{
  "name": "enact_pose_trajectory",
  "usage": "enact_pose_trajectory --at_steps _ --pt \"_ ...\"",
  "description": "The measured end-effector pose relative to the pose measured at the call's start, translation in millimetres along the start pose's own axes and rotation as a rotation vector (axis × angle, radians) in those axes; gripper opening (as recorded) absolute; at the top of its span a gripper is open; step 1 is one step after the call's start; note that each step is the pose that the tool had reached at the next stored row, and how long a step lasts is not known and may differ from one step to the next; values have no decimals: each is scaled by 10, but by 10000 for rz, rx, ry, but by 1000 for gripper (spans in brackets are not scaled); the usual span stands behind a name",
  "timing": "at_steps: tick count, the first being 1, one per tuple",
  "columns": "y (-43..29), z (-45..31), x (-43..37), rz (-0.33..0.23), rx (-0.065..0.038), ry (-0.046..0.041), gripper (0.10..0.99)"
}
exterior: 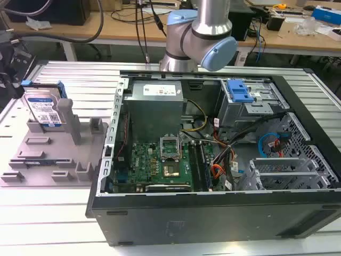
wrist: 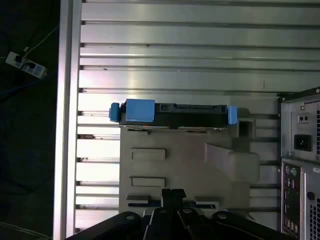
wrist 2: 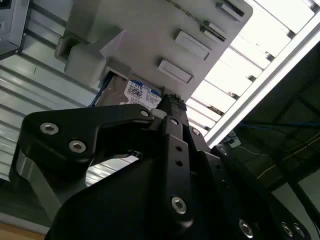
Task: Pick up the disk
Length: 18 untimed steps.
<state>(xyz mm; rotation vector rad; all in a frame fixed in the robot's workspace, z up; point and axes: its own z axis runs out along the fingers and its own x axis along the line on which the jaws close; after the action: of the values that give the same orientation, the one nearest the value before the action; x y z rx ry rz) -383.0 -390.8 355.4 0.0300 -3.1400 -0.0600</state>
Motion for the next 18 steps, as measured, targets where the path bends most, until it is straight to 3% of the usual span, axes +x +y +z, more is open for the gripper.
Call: enact_pose_trajectory --at_steps 5,8,10,18 --pt "0 0 0 -4 0 0 106" --pt "0 1 0 -653 0 24 106" --pt "0 1 0 -1499 1 57 106" --pt "0 4 0 -3829 2 147 106"
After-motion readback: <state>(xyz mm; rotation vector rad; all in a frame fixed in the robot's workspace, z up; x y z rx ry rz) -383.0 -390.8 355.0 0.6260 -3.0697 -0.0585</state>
